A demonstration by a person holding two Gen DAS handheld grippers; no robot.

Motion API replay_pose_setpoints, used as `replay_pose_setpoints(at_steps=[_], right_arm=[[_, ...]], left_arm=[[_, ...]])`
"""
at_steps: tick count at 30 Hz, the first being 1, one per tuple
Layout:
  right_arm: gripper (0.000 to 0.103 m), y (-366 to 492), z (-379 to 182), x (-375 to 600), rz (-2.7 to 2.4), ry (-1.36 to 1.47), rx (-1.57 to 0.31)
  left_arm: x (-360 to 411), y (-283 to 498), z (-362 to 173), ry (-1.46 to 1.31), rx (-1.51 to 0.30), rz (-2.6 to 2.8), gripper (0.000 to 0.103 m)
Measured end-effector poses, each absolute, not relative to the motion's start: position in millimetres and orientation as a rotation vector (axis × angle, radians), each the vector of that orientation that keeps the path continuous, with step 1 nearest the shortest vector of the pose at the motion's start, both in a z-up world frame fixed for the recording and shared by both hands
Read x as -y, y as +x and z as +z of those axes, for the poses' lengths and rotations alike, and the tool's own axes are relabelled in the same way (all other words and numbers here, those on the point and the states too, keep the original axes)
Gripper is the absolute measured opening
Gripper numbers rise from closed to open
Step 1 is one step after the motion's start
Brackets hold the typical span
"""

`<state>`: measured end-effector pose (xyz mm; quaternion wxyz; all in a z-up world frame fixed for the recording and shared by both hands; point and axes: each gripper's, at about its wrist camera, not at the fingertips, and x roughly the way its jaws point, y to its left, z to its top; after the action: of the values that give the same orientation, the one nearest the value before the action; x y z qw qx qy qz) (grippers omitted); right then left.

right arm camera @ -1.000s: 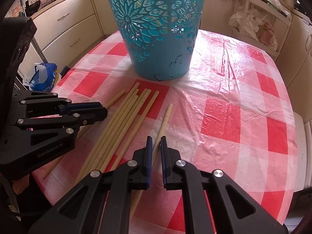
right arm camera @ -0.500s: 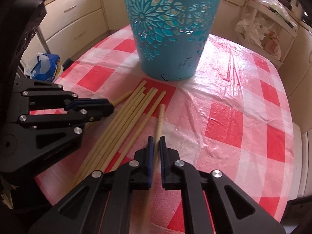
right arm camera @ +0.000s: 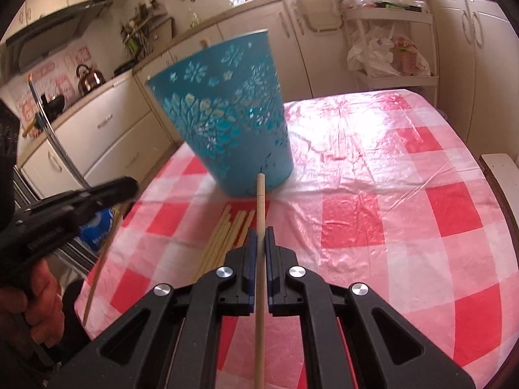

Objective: Organize utensils
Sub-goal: 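Close the left tool on a stick while the right tool grasps another stick, then raise the left tool's stick over the basket and open it while the right tool holds its stick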

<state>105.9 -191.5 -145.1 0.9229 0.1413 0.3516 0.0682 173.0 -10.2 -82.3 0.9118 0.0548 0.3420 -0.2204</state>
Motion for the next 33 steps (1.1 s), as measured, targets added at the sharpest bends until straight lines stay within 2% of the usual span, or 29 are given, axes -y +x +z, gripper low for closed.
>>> replay_pose_setpoints(at_steps=[10, 17, 23, 33], right_arm=[[0.006, 106.0, -148.6, 202.3, 0.123, 0.342, -0.700], [0.006, 103.9, -150.9, 205.4, 0.126, 0.351, -0.686], [0.006, 103.9, -151.6, 204.6, 0.133, 0.343, -0.688], [0.006, 104.1, -151.9, 208.9, 0.136, 0.367, -0.686]], left_arm=[[-22.0, 187.0, 33.5, -0.112, -0.344, -0.534, 0.005], [-5.7, 219.7, 75.3, -0.230, -0.196, -0.558, 0.005], [27.0, 252.8, 76.5, -0.265, -0.097, -0.495, 0.005], [55.5, 283.8, 13.8, -0.189, -0.221, -0.419, 0.005]])
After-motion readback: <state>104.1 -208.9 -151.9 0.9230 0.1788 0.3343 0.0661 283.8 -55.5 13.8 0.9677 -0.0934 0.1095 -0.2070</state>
